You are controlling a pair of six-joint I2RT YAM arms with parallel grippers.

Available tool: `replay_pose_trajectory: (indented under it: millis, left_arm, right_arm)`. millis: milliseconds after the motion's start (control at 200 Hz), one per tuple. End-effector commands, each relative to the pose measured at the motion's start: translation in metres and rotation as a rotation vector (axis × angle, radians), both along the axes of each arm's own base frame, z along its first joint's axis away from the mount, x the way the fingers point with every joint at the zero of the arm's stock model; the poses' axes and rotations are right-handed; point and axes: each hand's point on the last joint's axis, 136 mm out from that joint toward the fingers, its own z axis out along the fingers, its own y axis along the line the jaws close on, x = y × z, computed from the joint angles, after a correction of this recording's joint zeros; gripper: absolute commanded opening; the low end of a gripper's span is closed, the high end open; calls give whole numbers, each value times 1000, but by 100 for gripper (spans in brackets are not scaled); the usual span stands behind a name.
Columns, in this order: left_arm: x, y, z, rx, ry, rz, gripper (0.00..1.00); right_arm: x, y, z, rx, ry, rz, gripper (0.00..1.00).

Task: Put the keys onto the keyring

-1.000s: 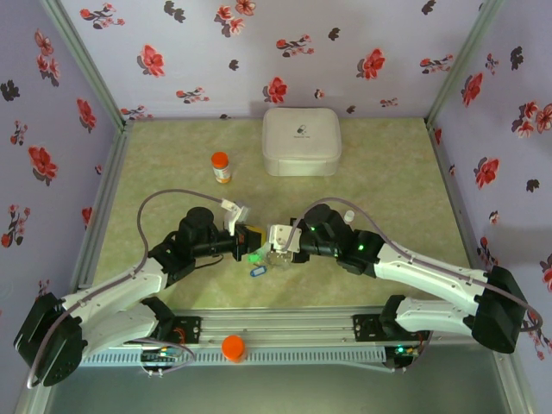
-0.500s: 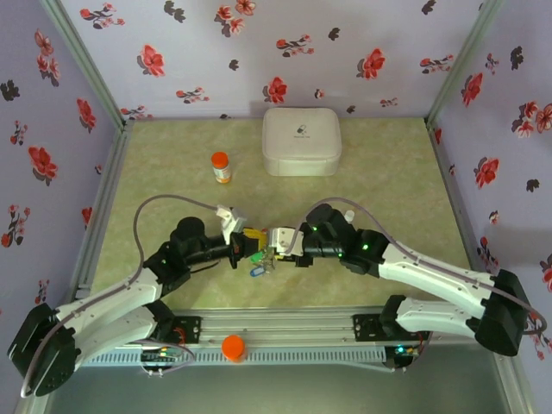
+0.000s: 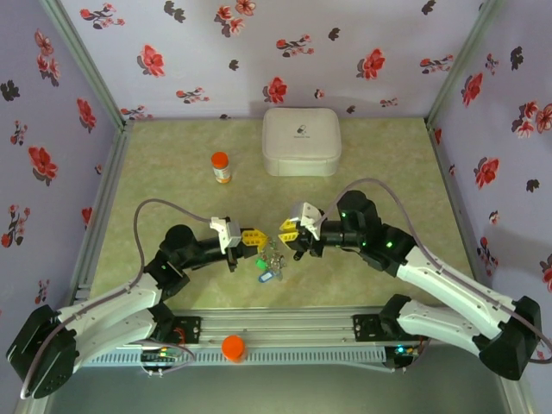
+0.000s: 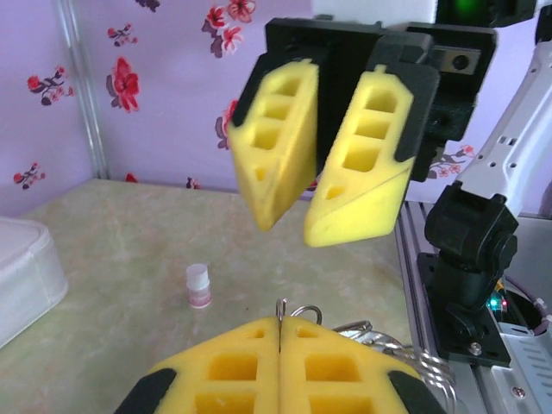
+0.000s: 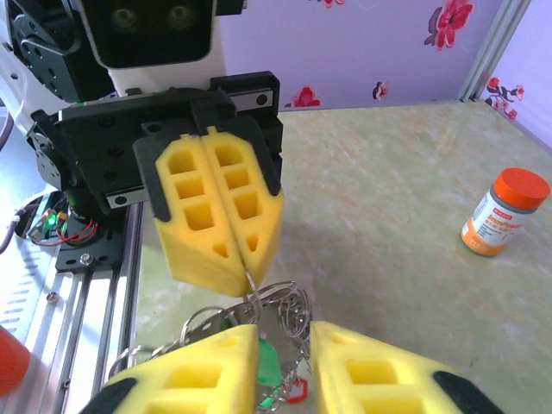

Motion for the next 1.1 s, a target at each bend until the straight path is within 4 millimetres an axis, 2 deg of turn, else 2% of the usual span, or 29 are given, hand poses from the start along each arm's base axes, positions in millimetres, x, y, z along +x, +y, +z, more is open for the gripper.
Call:
replay_pose_trajectory:
  millis: [0,25,35,55,185,285,625,890,1095]
  left_arm:
    - [-11,-2,20,-69,-95,-55,0]
    - [-11,-2,22,-76,-98,-56,0]
    - [-12,-2,13,-63,-85,-58,0]
    - [-13,-2,9,-59,-80,-59,0]
    - [-13,-2,0,-62,-7,-65,0]
    - [-13,-3,-10,-38,12,-67,0]
    - [-12,-4,-2,-55,-21,-66,0]
    - [-13,-6,-1,-82,-5,-83,0]
    - [-12,-8,3,-92,-14,-87,0]
  right_arm:
    - [1,8,0,26,23,22,24]
    - [0,9,-2,22,32,32,23]
    - [0,10,-1,22,35,37,23]
    - [-2,11,-3,17,43,49,23]
    - [-9,13,-12,5,81,91,21]
    - [-12,13,-15,-1,100,104,23]
    - [-9,11,-45,-155,132,119,25]
    - [-9,18,-41,-95,150,131,18]
    - [-11,20,-43,-96,161,146,16]
